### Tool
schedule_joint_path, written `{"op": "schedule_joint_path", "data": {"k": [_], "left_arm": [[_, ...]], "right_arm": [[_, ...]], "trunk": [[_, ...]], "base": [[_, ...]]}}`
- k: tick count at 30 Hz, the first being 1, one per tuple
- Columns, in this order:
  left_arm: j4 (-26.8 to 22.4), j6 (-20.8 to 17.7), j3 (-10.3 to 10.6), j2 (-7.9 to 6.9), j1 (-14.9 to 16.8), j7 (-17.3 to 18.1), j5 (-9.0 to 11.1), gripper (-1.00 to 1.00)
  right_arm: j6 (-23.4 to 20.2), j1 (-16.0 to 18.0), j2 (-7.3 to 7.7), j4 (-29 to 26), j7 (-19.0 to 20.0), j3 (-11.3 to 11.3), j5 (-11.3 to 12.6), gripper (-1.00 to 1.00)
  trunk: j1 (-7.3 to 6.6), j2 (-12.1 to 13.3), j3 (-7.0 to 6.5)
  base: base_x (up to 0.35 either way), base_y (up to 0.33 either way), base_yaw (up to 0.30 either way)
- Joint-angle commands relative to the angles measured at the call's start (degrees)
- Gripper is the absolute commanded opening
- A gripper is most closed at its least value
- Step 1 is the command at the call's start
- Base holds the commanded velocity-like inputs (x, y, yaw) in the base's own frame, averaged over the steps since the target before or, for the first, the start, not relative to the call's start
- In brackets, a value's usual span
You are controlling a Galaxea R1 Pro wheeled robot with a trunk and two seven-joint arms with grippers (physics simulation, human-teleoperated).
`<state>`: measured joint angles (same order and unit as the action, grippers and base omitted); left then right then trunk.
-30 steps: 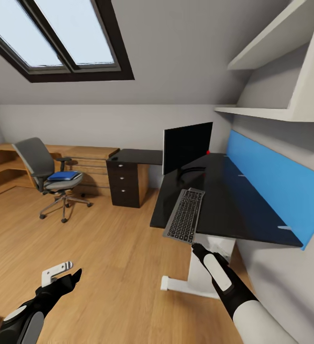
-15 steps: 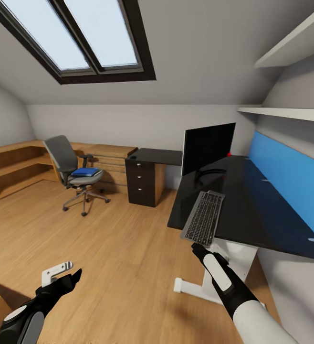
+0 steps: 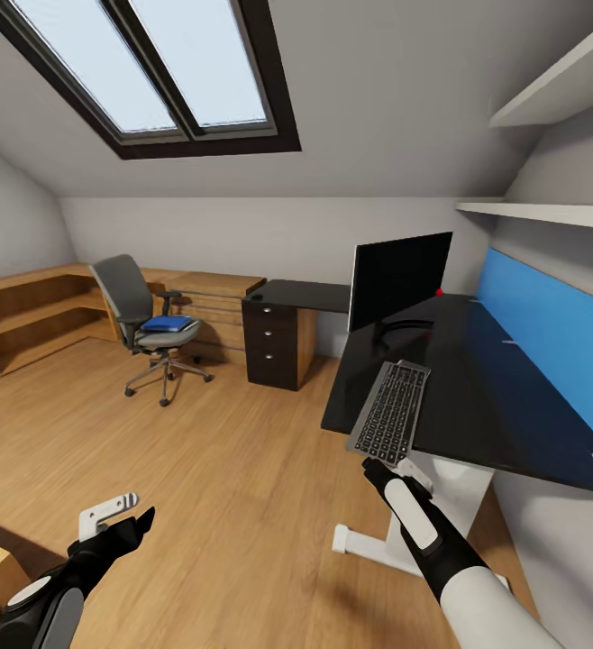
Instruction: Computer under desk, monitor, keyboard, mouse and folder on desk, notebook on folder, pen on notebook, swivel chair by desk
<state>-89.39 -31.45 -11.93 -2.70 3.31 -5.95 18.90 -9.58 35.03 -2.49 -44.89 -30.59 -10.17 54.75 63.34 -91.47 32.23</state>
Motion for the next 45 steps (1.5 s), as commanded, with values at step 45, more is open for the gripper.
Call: {"op": "schedule_joint_path", "data": {"k": [45], "left_arm": [[-0.3,-0.1,0.1,0.07,0.0,-0.4,0.6,1.00]], "right_arm": [[-0.2,-0.1,5.74,-7.4,5.2,0.6,0.0,1.00]], "trunk": [[0.00,0.0,0.06]], "base": [[-0.023,0.000,0.000]]}}
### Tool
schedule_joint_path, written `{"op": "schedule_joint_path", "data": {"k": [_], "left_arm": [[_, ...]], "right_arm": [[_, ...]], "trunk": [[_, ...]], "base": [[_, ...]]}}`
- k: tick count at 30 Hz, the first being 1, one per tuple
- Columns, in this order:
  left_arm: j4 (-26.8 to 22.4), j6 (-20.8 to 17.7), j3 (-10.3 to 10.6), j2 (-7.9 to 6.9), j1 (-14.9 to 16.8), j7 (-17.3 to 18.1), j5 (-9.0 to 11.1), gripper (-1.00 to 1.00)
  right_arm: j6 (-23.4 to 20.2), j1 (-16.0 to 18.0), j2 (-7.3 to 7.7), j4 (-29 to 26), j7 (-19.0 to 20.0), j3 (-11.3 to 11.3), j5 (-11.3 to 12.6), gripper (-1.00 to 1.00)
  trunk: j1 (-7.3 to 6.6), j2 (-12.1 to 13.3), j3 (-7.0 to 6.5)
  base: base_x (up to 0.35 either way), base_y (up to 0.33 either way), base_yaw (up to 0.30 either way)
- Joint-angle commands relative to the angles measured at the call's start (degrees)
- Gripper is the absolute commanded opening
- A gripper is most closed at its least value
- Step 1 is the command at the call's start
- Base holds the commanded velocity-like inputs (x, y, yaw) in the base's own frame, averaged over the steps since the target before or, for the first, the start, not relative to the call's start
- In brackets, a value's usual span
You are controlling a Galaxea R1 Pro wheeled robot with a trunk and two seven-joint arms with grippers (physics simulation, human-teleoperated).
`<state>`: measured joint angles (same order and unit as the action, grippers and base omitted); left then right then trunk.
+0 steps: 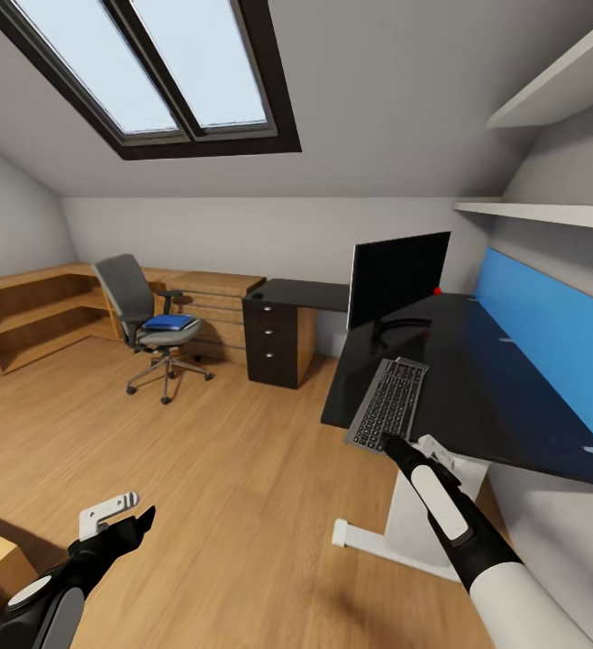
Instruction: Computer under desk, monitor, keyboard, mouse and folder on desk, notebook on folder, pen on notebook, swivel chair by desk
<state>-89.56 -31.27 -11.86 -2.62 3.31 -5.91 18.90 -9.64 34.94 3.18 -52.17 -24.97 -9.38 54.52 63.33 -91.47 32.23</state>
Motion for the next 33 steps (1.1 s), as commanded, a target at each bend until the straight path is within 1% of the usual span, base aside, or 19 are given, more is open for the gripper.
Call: {"op": "schedule_joint_path", "data": {"k": [1,4,11,16,20,33], "left_arm": [[-0.1,-0.2,0.1,-0.02,0.0,-0.5,0.6,1.00],[0.0,-0.2,0.1,-0.02,0.0,-0.4,0.6,1.00],[0.0,-0.3,0.1,-0.02,0.0,-0.4,0.6,1.00],[0.0,-0.3,0.1,-0.02,0.0,-0.4,0.6,1.00],[0.0,-0.4,0.1,-0.03,0.0,-0.3,0.6,1.00],[0.0,-0.5,0.0,-0.02,0.0,-0.3,0.6,1.00]], "right_arm": [[-0.1,0.0,0.23,-0.1,-0.4,-0.2,0.2,1.00],[-0.2,0.0,0.46,-0.1,-0.3,-0.2,0.3,1.00],[-0.2,0.0,0.47,0.0,-0.3,-0.2,0.4,1.00],[-0.3,0.0,0.29,0.0,-0.4,-0.2,0.6,1.00],[-0.3,0.0,0.17,0.0,-0.4,-0.2,0.6,1.00],[-0.3,0.0,0.04,0.1,-0.4,-0.3,0.7,1.00]], "trunk": [[0.01,0.0,0.06],[0.01,0.0,0.06],[0.01,0.0,0.06],[0.01,0.0,0.06],[0.01,0.0,0.06],[0.01,0.0,0.06]], "base": [[0.218,0.000,0.000],[0.173,0.000,0.000],[0.063,0.000,0.000],[0.242,0.000,0.000],[0.132,0.000,0.000],[0.012,0.000,0.000]]}}
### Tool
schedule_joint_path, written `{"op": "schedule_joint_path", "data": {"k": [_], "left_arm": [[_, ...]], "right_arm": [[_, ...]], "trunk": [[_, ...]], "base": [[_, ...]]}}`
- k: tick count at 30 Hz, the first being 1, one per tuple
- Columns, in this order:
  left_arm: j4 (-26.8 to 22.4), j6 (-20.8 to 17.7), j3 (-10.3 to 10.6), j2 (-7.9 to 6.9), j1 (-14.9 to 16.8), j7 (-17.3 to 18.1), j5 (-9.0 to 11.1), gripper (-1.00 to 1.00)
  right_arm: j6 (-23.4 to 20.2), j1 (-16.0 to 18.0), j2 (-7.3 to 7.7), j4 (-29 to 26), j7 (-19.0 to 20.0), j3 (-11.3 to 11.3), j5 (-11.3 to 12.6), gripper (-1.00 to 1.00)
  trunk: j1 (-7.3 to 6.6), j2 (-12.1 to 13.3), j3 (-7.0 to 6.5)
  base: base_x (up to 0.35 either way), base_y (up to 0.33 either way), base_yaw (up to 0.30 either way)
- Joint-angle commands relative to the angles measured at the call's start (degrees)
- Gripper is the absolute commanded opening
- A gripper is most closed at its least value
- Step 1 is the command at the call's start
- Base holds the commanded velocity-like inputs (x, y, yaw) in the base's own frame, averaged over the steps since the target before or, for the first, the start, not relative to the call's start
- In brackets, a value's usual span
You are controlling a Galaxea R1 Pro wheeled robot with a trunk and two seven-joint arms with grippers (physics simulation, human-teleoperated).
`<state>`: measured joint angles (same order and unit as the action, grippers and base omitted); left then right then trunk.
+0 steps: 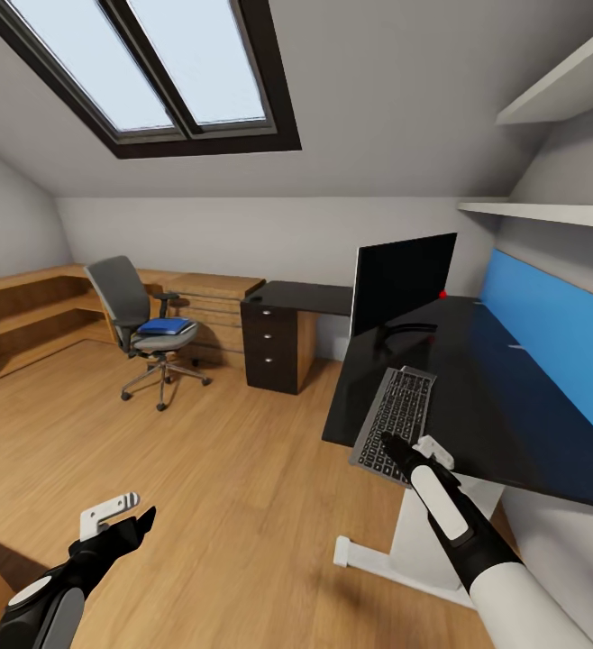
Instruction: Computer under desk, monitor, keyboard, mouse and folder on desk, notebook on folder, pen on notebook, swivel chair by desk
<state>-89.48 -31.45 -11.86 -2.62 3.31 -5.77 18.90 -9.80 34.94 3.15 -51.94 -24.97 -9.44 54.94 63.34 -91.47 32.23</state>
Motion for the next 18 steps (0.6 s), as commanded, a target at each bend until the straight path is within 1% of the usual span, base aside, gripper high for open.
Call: {"op": "schedule_joint_path", "data": {"k": [1,12,18], "left_arm": [[-0.1,-0.3,0.0,-0.02,0.0,-0.5,0.6,1.00],[-0.1,-0.3,0.0,-0.03,0.0,-0.5,0.6,1.00],[-0.1,-0.3,0.0,-0.08,0.0,-0.5,0.6,1.00]], "right_arm": [[-0.1,0.0,0.08,-0.1,-0.4,-0.2,0.3,1.00],[-0.2,0.0,0.10,-0.1,-0.5,-0.1,0.3,1.00],[-0.2,0.0,0.10,-0.1,-0.5,-0.1,0.2,1.00]], "trunk": [[0.00,0.0,0.06],[0.00,0.0,0.06],[0.00,0.0,0.06]], "base": [[0.000,0.000,0.000],[-0.003,-0.004,0.000],[-0.106,-0.158,0.000]]}}
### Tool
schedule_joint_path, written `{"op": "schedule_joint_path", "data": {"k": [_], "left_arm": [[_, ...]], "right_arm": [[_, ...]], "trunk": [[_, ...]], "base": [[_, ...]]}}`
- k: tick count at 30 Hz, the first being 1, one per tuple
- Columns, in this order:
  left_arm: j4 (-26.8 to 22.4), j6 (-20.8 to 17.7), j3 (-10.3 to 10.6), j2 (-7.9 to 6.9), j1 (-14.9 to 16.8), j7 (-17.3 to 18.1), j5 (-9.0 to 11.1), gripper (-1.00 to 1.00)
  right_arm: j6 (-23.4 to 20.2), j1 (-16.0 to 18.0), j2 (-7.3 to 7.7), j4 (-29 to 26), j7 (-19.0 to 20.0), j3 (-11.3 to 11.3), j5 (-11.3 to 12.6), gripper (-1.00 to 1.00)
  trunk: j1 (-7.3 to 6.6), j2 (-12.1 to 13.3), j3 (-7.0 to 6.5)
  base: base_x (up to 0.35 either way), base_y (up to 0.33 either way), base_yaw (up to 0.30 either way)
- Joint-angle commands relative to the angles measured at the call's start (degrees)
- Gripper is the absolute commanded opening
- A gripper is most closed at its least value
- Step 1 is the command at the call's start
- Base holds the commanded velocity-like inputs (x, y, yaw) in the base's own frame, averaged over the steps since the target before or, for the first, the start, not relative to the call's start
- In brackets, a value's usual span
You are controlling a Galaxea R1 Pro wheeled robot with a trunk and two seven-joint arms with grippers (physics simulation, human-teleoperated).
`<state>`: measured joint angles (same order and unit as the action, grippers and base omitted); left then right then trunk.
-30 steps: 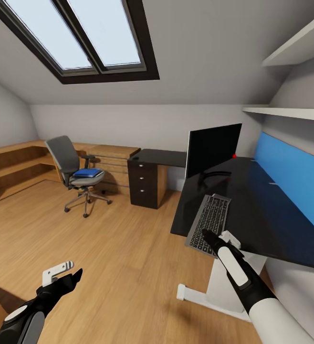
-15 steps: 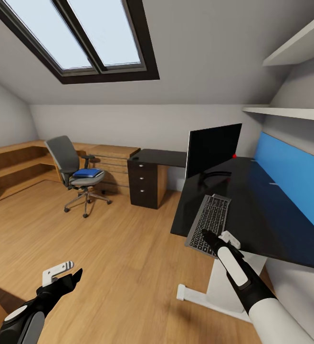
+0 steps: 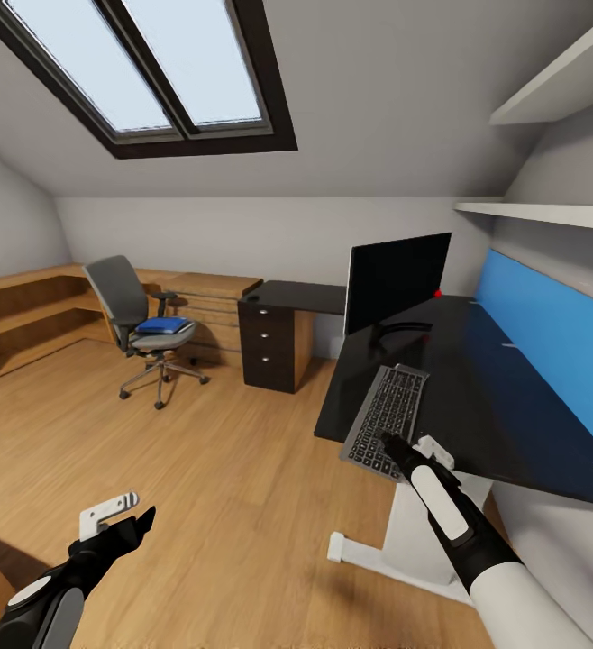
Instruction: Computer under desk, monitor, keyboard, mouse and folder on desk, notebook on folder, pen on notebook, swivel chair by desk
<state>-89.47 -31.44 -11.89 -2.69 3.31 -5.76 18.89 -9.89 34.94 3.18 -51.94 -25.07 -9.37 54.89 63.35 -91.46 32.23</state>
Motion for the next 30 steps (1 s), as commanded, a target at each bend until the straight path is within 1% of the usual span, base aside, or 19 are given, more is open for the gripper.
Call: {"op": "schedule_joint_path", "data": {"k": [1,6,14,21,26,28,30], "left_arm": [[-0.1,-0.3,0.0,-0.02,0.0,-0.5,0.6,1.00],[-0.1,-0.3,0.0,-0.03,0.0,-0.5,0.6,1.00],[-0.1,-0.3,0.0,-0.04,0.0,-0.5,0.6,1.00],[-0.2,-0.3,0.0,-0.04,0.0,-0.5,0.6,1.00],[-0.2,-0.3,0.0,-0.04,0.0,-0.5,0.6,1.00],[-0.2,-0.3,0.0,-0.04,0.0,-0.5,0.6,1.00],[-0.2,-0.3,0.0,-0.04,0.0,-0.5,0.6,1.00]], "right_arm": [[-0.1,0.0,0.07,-0.1,-0.4,-0.2,0.2,1.00],[-0.1,0.0,0.07,-0.1,-0.5,-0.2,0.2,1.00],[-0.1,0.0,-0.09,0.1,-1.7,-0.3,0.3,1.00],[-0.1,0.0,-0.31,2.6,-1.8,-0.4,0.5,1.00],[-0.1,0.0,-1.16,2.8,-1.7,-0.4,0.5,1.00],[0.0,0.0,-2.16,2.9,-1.6,-0.4,0.4,1.00],[0.0,0.0,-2.58,2.9,-1.6,-0.3,0.4,1.00]], "trunk": [[-0.01,0.0,0.06],[-0.01,0.0,0.06],[-0.01,0.0,0.06],[-0.01,0.0,0.06],[-0.01,0.0,0.06],[-0.01,0.0,0.06],[-0.01,0.0,0.06]], "base": [[-0.065,-0.111,0.000],[-0.029,-0.050,0.000],[-0.002,-0.003,0.000],[0.000,0.000,0.000],[0.000,0.000,0.000],[0.000,0.000,0.000],[0.000,0.000,0.000]]}}
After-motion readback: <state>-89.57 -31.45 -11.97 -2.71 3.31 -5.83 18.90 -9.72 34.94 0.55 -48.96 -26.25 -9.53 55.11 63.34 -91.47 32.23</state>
